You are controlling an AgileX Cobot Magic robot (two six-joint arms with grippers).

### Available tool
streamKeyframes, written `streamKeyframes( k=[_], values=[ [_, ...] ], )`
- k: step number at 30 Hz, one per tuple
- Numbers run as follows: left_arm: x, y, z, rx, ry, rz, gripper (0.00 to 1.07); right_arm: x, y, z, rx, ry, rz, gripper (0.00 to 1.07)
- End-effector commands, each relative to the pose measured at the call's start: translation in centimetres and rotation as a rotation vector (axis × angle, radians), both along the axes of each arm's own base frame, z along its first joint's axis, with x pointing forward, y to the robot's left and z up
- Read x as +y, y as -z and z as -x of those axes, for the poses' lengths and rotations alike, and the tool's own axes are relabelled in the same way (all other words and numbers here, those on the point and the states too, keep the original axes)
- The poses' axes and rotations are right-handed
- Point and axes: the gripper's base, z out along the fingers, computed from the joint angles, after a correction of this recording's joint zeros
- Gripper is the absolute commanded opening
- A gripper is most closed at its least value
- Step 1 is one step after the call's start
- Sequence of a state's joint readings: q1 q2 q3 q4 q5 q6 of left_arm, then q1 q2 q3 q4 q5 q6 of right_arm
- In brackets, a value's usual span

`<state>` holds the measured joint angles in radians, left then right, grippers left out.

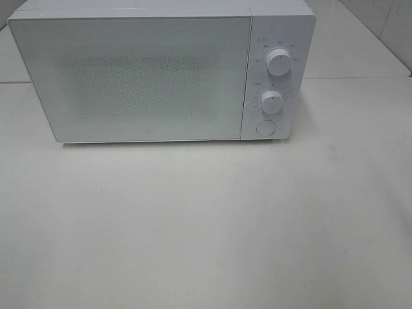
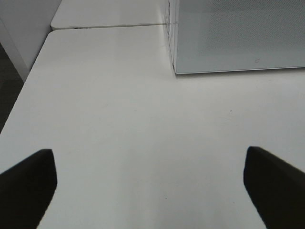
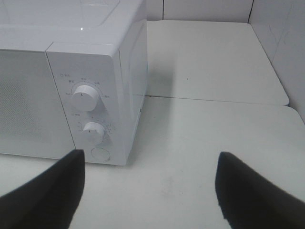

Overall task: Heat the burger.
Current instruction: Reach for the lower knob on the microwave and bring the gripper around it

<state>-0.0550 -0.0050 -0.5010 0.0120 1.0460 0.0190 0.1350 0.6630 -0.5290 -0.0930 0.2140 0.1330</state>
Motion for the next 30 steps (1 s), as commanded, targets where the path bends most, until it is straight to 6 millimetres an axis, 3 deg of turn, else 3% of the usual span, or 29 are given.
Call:
streamKeyframes(
  k=[1, 10, 12, 18, 23, 26, 30],
  values=[
    [0.0, 0.0, 0.3, -0.031, -0.001, 0.002, 1.00, 0.1, -0.1, -1.0, -0.029, 0.002, -0.009, 0.74],
    [0.0, 0.0, 0.3, -0.031, -0.001, 0.002, 1.00, 0.8, 0.9, -4.5, -0.107, -0.021, -0.025, 0.74],
    [0.0, 0.0, 0.3, -0.031, -0.001, 0.002, 1.00, 1.0, 2.0, -5.1, -0.164, -0.035, -0.037, 0.74],
    [0.0, 0.0, 0.3, -0.031, -0.001, 0.002, 1.00, 1.2, 4.0, -5.6, -0.255, -0.052, -0.061, 0.74],
    [0.0, 0.0, 0.3, -0.031, -0.001, 0.002, 1.00, 0.6, 7.5, -5.9, -0.287, 0.024, -0.053, 0.74],
    [0.0, 0.0, 0.3, -0.031, -0.001, 0.002, 1.00, 0.6, 7.9, -5.9, -0.292, 0.035, -0.046, 0.74],
    [0.0, 0.0, 0.3, -0.031, -0.001, 0.002, 1.00, 1.8, 9.6, -6.1, -0.280, 0.055, 0.001, 0.74]
  ],
)
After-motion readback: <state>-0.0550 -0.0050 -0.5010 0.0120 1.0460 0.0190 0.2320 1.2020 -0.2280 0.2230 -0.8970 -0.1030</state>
